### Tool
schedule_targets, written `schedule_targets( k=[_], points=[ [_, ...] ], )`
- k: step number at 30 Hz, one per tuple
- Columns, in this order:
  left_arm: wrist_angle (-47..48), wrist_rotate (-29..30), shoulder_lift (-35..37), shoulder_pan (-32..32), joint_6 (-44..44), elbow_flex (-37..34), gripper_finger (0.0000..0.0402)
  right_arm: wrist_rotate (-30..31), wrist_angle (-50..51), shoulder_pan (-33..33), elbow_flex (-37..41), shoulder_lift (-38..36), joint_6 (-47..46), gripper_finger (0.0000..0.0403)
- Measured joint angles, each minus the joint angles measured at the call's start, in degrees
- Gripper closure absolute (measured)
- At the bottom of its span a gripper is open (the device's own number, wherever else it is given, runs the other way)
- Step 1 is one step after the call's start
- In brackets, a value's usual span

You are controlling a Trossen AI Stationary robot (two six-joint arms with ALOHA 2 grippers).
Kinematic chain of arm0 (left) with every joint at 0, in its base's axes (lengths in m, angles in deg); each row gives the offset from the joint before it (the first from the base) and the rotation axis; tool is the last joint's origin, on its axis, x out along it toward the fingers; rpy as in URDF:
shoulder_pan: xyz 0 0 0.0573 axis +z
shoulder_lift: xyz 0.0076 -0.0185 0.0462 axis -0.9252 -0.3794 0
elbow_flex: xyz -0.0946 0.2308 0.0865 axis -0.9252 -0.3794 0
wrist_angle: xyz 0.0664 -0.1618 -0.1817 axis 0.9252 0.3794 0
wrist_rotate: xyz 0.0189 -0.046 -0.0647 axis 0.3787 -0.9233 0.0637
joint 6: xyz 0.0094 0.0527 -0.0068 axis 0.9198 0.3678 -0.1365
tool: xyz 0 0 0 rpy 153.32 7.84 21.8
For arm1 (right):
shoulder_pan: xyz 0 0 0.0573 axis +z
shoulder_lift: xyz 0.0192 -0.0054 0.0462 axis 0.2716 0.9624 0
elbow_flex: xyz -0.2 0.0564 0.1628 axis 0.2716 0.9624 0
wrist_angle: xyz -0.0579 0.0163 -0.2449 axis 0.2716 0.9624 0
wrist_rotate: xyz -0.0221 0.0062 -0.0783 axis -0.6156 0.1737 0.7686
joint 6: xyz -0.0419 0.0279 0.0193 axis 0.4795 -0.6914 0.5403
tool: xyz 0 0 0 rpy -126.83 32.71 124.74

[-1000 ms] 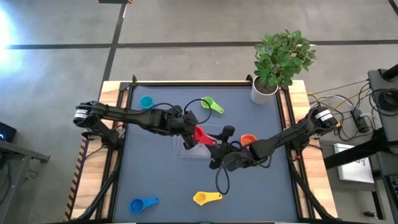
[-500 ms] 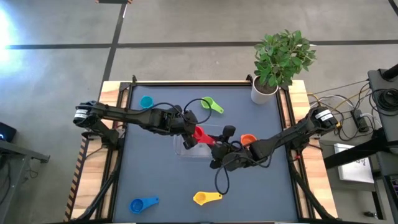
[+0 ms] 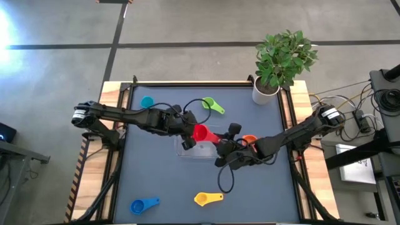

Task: Nest measuring cups in basket
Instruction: Stack the red measuring cup on top of the orange measuring cup

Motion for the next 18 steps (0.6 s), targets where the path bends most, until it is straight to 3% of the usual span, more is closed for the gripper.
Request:
schedule_targets(
  k=[5, 14, 18],
  points=[
    [3.71, 4.76, 2.4, 0.09, 0.08, -0.15, 0.026, -1.39, 4.52, 1.03, 3.92, -5.68, -7.21, 0.0287],
    [6.76, 11.84, 5.12, -0.55, -0.64, -0.71, 0.0255, -1.22, 3.66, 9.01, 21.69, -24.83, -22.51, 0.0284],
    [4.92, 12.31, 6.13, -0.55, -0.25, -2.69, 0.0261, -0.35, 3.68, 13.05, 29.63, -32.1, -30.89, 0.0287]
  ],
)
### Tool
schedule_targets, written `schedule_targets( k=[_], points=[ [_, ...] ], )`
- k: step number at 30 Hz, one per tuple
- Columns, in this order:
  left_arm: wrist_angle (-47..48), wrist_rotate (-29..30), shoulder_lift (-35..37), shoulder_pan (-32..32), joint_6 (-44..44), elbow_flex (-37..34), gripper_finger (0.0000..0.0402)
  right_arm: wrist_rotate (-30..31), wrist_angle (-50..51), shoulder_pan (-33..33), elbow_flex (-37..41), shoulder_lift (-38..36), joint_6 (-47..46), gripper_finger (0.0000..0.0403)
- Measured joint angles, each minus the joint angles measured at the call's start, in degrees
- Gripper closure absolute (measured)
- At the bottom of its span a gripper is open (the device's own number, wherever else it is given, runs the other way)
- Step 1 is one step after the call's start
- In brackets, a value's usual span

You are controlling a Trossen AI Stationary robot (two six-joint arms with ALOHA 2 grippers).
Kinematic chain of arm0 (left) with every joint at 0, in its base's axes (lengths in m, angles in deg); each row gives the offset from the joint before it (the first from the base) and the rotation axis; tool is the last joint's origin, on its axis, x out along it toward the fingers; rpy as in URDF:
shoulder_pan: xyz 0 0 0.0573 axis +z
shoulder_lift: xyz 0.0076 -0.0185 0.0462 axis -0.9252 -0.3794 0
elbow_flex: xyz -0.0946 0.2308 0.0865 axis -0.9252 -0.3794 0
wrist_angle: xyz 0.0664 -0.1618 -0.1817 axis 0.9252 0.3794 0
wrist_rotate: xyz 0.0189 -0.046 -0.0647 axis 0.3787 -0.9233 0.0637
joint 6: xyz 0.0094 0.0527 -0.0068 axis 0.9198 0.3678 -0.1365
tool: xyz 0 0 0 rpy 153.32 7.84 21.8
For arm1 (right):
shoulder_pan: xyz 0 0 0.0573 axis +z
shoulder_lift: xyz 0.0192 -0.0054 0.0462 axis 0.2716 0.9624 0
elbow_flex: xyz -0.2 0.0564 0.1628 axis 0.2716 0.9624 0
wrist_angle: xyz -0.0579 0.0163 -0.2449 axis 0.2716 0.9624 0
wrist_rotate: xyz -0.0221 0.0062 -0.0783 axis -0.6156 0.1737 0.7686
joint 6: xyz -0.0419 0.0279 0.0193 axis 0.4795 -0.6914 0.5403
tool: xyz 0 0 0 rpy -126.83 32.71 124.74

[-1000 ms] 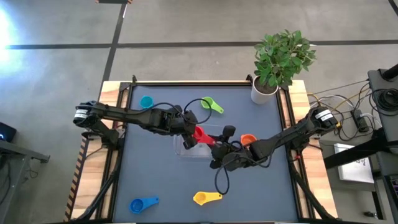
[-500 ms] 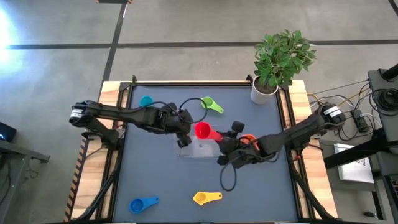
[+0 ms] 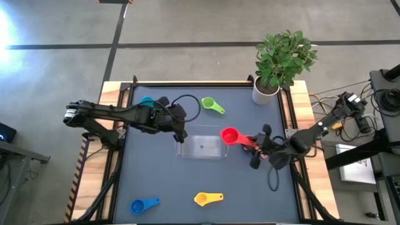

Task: Nest measuring cups in basket
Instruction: Stack the red measuring cup on top of the orange measuring cup

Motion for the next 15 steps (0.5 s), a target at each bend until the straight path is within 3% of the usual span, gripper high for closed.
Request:
schedule_targets(
  k=[7, 15],
  points=[
    [-10.27, -0.6, 7.07, 0.07, 0.75, -11.4, 0.0275, 0.67, 0.62, 4.23, 8.62, -5.67, -10.7, 0.0284],
    [-25.13, -2.12, 21.03, 0.11, 0.19, -27.37, 0.0277, 1.54, 7.28, 6.86, 9.56, -6.6, -17.78, 0.0283]
  ],
)
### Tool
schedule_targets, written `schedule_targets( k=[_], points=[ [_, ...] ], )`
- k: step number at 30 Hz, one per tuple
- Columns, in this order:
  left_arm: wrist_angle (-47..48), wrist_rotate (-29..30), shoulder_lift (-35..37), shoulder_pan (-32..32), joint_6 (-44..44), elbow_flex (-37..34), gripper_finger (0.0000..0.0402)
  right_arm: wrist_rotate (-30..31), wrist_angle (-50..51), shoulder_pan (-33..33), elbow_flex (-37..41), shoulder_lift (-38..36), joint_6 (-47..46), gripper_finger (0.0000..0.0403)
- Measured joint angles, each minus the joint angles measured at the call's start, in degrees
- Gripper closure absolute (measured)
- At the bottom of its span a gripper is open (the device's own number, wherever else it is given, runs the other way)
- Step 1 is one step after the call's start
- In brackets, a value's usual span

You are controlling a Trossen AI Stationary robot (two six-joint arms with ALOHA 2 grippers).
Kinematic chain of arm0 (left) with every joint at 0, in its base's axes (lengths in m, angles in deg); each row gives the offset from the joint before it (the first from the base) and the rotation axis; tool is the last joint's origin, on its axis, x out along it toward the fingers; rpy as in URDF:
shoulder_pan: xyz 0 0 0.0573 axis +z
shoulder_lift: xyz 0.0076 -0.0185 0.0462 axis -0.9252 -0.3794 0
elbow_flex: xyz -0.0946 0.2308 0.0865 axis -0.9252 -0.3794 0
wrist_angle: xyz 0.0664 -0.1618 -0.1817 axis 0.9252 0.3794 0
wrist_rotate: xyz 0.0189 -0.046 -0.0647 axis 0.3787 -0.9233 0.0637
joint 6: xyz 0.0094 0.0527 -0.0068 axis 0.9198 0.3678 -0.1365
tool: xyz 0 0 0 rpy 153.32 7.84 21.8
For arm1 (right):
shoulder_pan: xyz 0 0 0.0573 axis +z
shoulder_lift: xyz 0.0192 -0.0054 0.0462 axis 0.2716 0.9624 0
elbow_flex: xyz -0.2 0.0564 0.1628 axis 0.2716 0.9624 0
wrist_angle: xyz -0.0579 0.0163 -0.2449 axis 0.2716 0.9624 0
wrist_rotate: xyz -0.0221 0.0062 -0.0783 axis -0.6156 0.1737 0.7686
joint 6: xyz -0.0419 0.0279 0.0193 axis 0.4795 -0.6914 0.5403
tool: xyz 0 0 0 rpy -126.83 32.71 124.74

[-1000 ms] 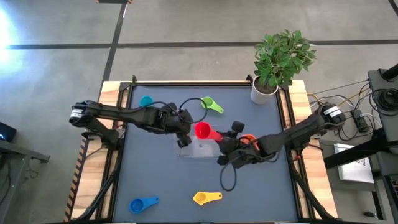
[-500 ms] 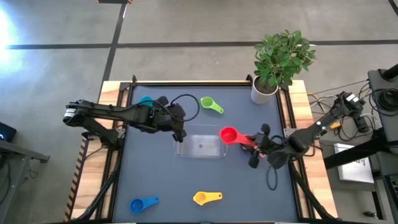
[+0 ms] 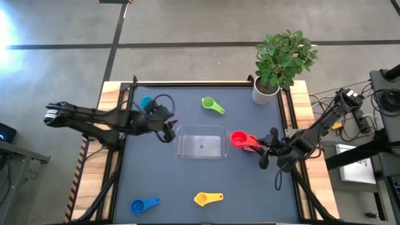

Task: Nest measuring cups in basket
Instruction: Stack the red measuring cup on top of the orange measuring cup

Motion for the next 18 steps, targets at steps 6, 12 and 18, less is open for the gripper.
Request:
schedule_targets(
  k=[6, 12, 18],
  points=[
    [-7.99, -0.43, 8.92, 0.0, 0.01, -10.06, 0.0277, -0.11, 9.49, 1.65, -0.03, 0.0, -9.59, 0.0287],
    [-14.04, -1.16, 13.6, 0.0, 0.46, -17.01, 0.0277, -0.66, 16.3, 2.89, -0.04, 0.04, -17.35, 0.0282],
    [-15.44, -1.16, 14.6, 0.0, 0.05, -19.14, 0.0277, -3.96, 17.61, 3.46, -0.12, 0.04, -19.15, 0.0287]
  ],
)
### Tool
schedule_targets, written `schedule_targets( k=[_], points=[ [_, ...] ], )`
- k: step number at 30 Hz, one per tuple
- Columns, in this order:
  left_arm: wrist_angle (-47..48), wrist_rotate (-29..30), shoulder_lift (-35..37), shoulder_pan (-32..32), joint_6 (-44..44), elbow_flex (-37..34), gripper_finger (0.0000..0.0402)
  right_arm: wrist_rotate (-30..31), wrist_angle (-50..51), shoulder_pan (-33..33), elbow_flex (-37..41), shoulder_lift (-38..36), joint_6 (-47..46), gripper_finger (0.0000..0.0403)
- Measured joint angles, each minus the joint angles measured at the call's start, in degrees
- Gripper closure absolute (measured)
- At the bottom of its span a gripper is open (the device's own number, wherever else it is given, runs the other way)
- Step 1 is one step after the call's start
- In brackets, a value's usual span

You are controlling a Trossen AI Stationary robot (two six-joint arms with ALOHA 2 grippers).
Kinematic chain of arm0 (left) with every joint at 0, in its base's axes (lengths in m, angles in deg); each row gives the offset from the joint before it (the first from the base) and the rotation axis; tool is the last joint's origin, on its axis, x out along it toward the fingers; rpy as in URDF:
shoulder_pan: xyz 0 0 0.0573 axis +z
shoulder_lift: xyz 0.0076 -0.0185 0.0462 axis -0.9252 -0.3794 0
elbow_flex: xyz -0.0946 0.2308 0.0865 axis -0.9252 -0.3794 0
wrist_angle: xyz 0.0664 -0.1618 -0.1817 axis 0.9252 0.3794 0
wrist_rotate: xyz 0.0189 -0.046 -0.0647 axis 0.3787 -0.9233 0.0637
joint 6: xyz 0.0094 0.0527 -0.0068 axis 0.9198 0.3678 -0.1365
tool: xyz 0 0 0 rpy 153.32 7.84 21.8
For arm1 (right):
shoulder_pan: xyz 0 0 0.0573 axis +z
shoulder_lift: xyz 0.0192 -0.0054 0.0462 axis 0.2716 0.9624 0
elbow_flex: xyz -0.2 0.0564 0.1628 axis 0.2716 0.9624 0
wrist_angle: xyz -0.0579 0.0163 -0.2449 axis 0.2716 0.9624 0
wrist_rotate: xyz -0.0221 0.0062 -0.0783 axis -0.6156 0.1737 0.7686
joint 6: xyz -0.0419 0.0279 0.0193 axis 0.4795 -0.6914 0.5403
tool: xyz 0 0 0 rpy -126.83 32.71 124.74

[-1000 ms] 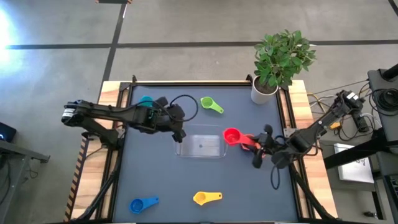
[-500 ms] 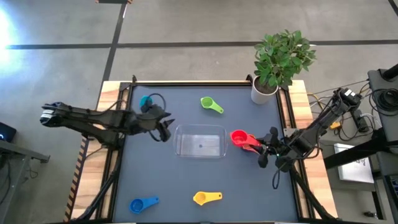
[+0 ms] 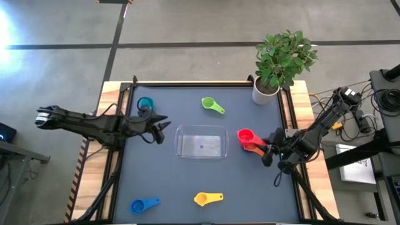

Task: Nest measuring cups in basket
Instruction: Stack the red measuring cup on top of the orange measuring cup

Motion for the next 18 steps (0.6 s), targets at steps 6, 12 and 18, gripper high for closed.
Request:
schedule_targets(
  k=[6, 12, 18],
  points=[
    [-0.29, 0.02, -0.53, 0.0, -0.01, -0.12, 0.0277, -3.78, 3.32, 0.0, -1.68, 0.04, -0.9, 0.028],
    [-0.57, 0.04, -0.97, 0.0, -0.01, -0.09, 0.0277, -3.42, 9.09, 0.0, -6.16, 0.07, -0.54, 0.0288],
    [-0.95, 0.06, -1.64, 0.0, -0.01, -0.09, 0.0277, -7.23, 10.25, 0.0, -6.89, 1.72, -1.75, 0.0276]
  ],
)
